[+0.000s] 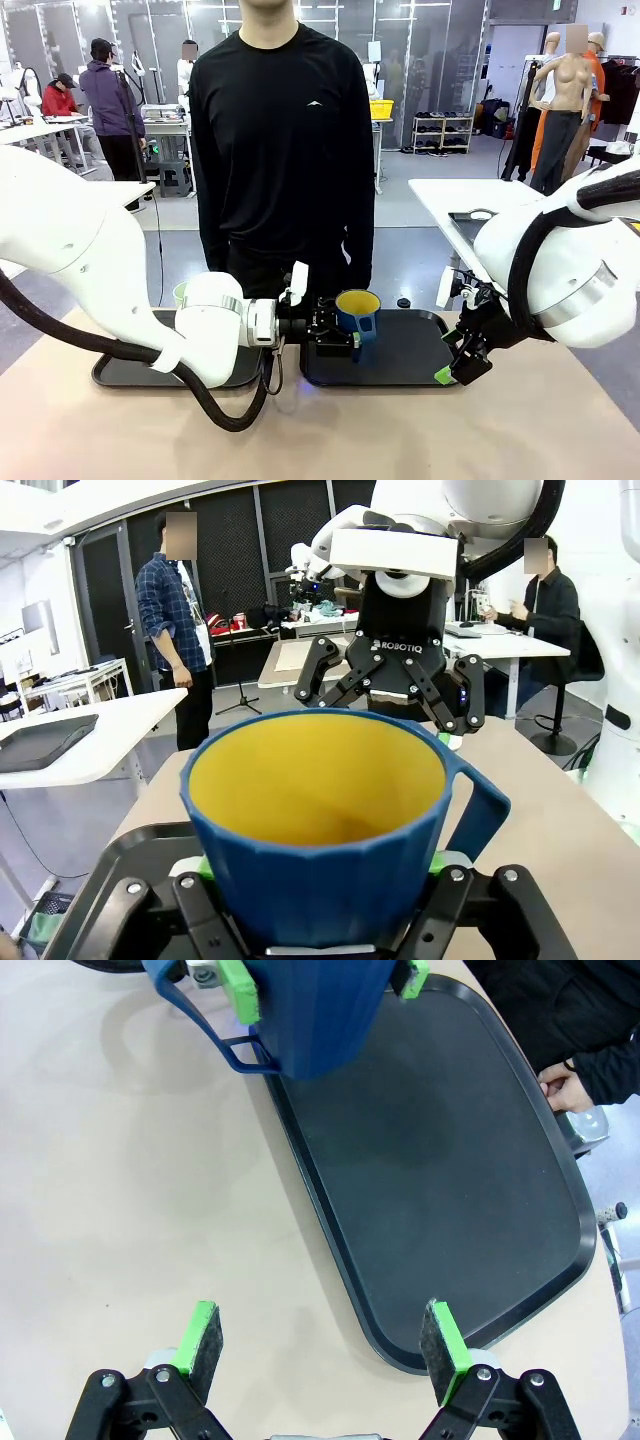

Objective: Sort and store the cups by type.
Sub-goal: Pick up the Handle plastic cup and place it into the empty Flat Tray.

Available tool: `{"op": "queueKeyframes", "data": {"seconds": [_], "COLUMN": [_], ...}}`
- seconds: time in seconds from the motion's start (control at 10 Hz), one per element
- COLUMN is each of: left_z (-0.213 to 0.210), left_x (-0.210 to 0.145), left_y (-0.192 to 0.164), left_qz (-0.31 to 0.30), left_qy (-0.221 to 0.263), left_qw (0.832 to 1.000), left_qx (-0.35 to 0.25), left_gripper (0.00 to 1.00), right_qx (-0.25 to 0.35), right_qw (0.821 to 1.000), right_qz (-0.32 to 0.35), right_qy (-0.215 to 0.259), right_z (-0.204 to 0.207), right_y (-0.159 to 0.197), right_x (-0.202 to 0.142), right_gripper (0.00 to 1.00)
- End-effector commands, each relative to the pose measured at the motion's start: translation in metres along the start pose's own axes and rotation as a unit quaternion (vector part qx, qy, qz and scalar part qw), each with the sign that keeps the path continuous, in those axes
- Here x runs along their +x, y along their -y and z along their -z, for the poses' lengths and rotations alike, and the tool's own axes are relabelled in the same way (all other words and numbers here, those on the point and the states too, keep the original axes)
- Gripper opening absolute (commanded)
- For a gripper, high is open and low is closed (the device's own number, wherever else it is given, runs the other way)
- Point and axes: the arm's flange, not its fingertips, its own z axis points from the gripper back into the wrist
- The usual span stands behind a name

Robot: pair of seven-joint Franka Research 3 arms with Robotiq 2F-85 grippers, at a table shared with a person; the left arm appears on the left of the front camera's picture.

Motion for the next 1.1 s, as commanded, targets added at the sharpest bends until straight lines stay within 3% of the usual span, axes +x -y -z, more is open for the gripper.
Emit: {"op": "queueKeyframes", "data": {"seconds": [0.0, 0.7, 1.0], "left_z": [0.012, 0.028, 0.027], "left_x": [-0.014, -0.046, -0.061], "left_y": [-0.025, -0.068, -0.075], "left_qz": [-0.008, -0.016, -0.028], "left_qy": [0.022, 0.011, 0.012], "left_qw": [0.999, 0.998, 0.998], "left_qx": [0.023, 0.061, 0.048], "left_gripper": [0.74, 0.74, 0.74], "right_qx": [0.001, 0.001, 0.001], "right_qw": [1.000, 1.000, 1.000], "right_qz": [-0.003, -0.003, -0.003], "right_qy": [-0.001, -0.001, -0.001], "right_z": [0.001, 0.001, 0.001], "right_y": [0.001, 0.001, 0.001], "right_x": [-0.001, -0.001, -0.001], "right_gripper": [1.00, 1.00, 1.00]}}
